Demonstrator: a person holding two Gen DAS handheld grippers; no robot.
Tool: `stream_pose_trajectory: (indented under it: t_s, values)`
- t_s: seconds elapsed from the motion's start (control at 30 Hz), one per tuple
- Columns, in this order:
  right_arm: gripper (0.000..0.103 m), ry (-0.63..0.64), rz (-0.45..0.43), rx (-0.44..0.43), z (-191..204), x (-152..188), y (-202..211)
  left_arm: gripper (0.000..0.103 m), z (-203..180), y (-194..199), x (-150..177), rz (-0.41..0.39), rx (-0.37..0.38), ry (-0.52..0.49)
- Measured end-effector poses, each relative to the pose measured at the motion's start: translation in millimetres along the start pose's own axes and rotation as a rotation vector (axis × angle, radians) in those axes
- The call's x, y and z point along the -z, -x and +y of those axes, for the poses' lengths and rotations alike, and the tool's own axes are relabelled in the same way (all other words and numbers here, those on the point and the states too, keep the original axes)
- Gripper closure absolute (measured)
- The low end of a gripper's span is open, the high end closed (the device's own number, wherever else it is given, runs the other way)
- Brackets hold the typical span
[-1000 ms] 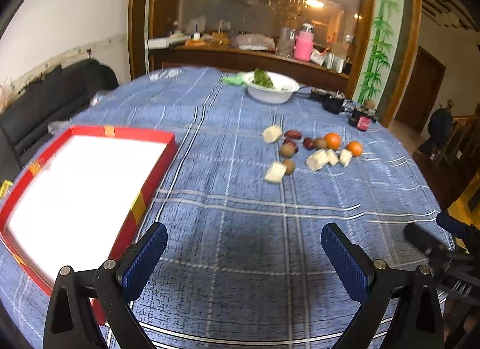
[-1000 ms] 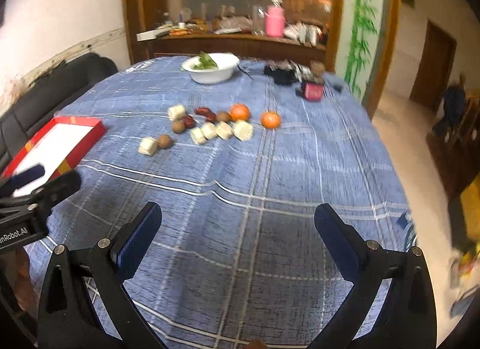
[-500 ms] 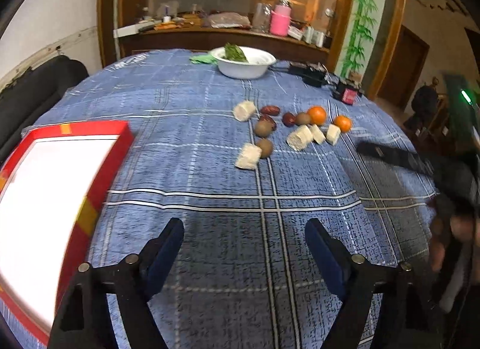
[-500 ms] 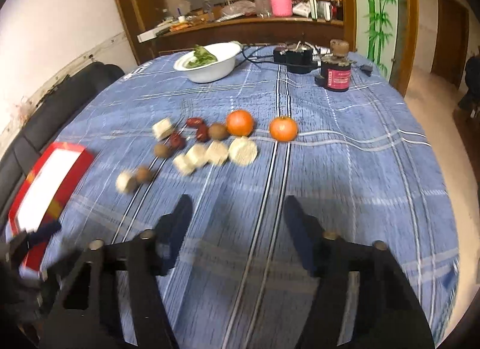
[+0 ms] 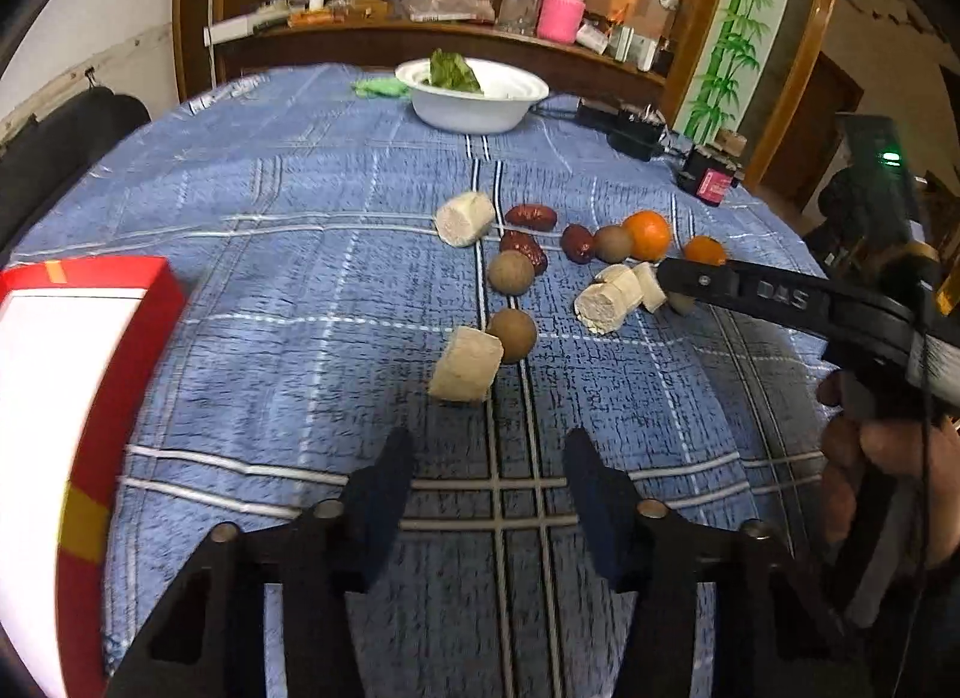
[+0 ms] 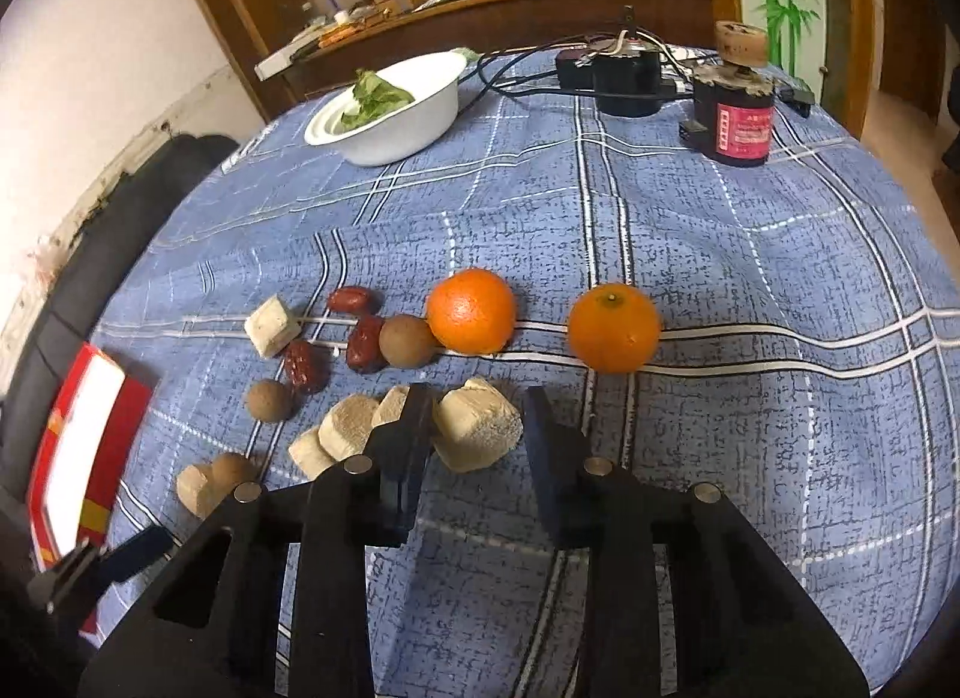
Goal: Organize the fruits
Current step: 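Grasp a beige bread chunk with the right tool while the left tool grasps a brown longan, then carry the bread chunk and longan in both tools over the red box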
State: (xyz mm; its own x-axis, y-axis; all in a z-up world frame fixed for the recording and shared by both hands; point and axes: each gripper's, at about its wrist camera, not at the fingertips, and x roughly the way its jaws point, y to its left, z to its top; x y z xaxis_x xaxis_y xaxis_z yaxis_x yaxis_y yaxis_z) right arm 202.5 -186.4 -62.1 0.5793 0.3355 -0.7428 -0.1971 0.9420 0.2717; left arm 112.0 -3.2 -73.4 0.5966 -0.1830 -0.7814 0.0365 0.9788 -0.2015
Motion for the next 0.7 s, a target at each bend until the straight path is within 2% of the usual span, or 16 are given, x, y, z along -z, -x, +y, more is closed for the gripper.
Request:
stream_pose_trajectory:
  t_s: [0.23, 0.27, 0.37, 0.43, 0.63, 0.67, 0.7]
  values:
    - [0.074, 0.015, -0.018, -0.012, -2, 10, 20, 0.059, -3, -9, -11, -0.015, -0.030, -0.013]
    - [0.074, 0.011, -0.015, -0.012, -2, 12, 25, 0.064, -2, -10, -11, -0.021, -0.037, -0.014]
    - [0.074, 0.017, -0.037, -0.030, -2, 25, 47, 0.091, 3, -14, -16, -0.029, -0.045, 0.002]
    - [0.074, 0.016, -0.048, -0.046, -1, 34, 59, 0.100, 9, -16, -18, -0.035, -0.050, 0.022]
    - [0.074, -0.008, -0.047, -0.073, -2, 71, 87, 0.101, 14, -16, -20, -0.033, 0.001, 0.039]
    - [0.074, -0.011, -0.044, -0.073, -2, 76, 89, 0.099, 11, -15, -20, -0.027, -0.005, 0.027]
    - [0.074, -0.017, -0.043, -0.074, -2, 80, 92, 0.090, 8, -14, -19, -0.020, -0.017, 0.010]
